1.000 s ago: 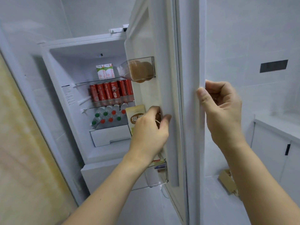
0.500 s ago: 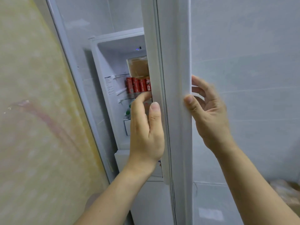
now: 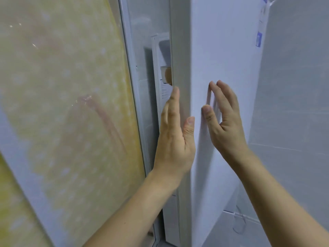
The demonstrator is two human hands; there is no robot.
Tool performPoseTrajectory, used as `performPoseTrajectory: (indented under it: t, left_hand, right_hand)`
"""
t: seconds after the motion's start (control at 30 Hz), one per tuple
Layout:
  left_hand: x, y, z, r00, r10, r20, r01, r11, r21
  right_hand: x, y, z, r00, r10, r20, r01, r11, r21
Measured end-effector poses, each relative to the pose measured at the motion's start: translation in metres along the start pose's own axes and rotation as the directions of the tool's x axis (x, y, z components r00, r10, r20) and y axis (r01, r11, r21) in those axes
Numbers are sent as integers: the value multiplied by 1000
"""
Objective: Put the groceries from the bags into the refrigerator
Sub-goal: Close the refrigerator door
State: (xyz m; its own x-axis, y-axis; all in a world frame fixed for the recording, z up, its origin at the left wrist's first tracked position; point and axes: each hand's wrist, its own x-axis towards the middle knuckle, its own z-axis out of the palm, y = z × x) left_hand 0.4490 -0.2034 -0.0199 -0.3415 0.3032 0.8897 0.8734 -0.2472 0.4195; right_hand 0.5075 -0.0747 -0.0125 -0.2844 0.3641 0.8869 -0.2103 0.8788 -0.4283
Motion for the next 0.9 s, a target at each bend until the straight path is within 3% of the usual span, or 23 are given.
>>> performPoseTrajectory:
  t: [0.3,0.47,0.67,0.9]
  left_hand:
    - [10,-42,1,997,50,-57,-34,967,254]
    - [23,-70,1,989,43,-142,12,931,365]
    - [40,-100,9,981,-29,-189,130,825,550]
    - [66,-137,18,969,-69,-238,221,679,700]
  right_hand:
    - [24,41,27,977,-203,67,213,951,-223]
    - [39,66,47,972,-192,135,224,929,-295]
    - [55,90,74,969,-175,174,232,883,-408]
    - [75,127,106,954,-249,168,299,748,-593]
